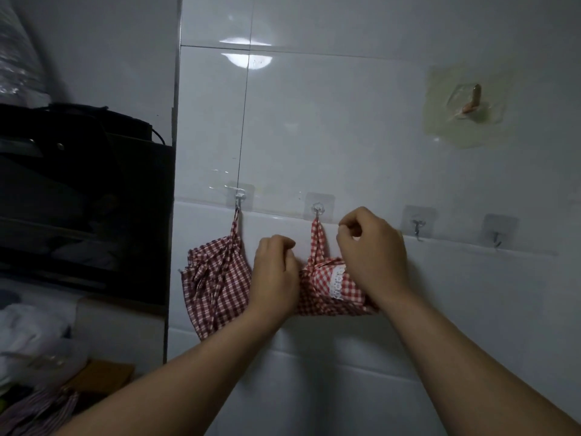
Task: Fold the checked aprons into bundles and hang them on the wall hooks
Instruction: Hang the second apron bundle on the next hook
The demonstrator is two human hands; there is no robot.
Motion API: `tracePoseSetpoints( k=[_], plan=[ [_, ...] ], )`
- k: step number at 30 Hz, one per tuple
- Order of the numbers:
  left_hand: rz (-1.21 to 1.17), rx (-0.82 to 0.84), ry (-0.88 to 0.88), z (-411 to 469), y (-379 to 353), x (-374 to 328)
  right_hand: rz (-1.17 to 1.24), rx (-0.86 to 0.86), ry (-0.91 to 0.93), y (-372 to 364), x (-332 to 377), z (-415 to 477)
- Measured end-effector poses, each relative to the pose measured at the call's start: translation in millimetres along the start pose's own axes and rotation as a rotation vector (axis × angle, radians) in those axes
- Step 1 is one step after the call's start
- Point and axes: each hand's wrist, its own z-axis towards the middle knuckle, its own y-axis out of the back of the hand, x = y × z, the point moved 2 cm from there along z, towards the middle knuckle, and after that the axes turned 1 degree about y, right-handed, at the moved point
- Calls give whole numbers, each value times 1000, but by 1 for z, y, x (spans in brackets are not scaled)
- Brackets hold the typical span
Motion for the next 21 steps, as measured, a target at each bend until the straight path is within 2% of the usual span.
tracePoseSetpoints(
  k=[6,10,14,16,18,21],
  plan=[
    [10,-5,-109,-14,17,-3,61,-101,137,-4,11,-35],
    [40,32,-101,-35,20,3,76,-31,215,-24,24,-56],
    [55,38,-27,-57,35,7,277,100,171,-48,29,-80],
    [131,60,28,-86,52,22,412,238,118,-72,32,-114],
    [261,137,158,-134,78,57,474,482,37,-107,37,-170],
    [509,325,475,-206,128,131,399,943,-43,-166,43,-252]
  ],
)
